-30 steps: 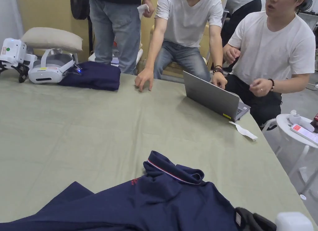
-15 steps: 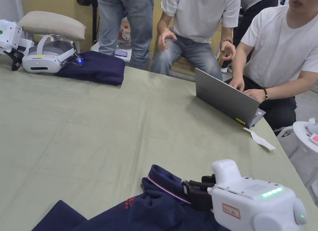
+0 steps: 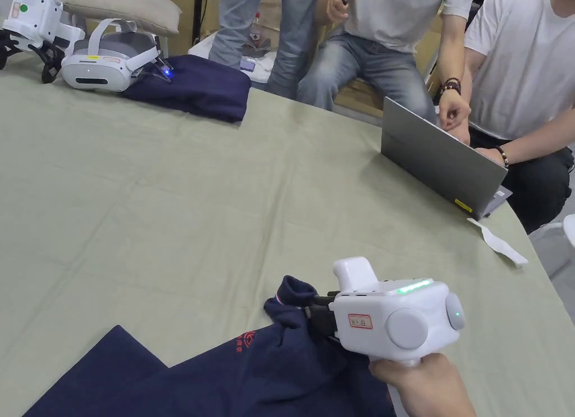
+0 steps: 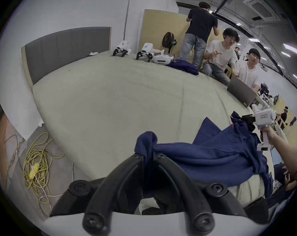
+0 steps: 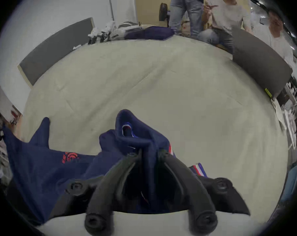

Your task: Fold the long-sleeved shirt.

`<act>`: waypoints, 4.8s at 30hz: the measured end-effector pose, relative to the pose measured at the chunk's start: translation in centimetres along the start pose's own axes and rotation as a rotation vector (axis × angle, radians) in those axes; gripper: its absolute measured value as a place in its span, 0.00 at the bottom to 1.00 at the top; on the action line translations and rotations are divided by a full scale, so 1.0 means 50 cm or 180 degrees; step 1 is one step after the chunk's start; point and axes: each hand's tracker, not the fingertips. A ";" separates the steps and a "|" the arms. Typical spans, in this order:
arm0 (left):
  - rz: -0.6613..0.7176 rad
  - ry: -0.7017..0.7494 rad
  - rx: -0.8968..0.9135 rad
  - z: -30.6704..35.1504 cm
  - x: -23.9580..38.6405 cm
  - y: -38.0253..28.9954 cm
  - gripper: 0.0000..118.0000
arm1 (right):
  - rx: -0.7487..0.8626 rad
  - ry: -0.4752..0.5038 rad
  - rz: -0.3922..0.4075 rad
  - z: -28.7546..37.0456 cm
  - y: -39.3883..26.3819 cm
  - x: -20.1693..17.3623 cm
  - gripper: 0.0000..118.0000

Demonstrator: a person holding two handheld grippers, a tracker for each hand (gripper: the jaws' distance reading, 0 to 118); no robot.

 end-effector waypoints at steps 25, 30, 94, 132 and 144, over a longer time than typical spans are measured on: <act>-0.0235 -0.1057 0.1873 0.249 0.222 0.554 0.05 | 0.3102 -0.1188 -0.0465 0.988 0.113 -0.062 0.13; -0.0377 -0.1156 0.1858 0.251 0.309 0.741 0.05 | 0.3116 -0.1232 -0.0518 1.088 0.224 -0.018 0.13; -0.0632 -0.0754 -0.0159 0.071 0.123 -0.021 0.51 | 0.0851 -0.1234 -0.1047 0.709 -0.673 -0.208 0.42; -0.1069 -0.1000 -0.0696 -0.585 0.412 0.244 0.73 | 0.1323 -0.0961 -0.1734 0.523 -0.450 -0.173 0.01; -0.1129 -0.0830 -0.0027 -0.449 0.391 0.240 0.00 | 0.1045 -0.1107 -0.1970 0.516 -0.480 -0.133 0.01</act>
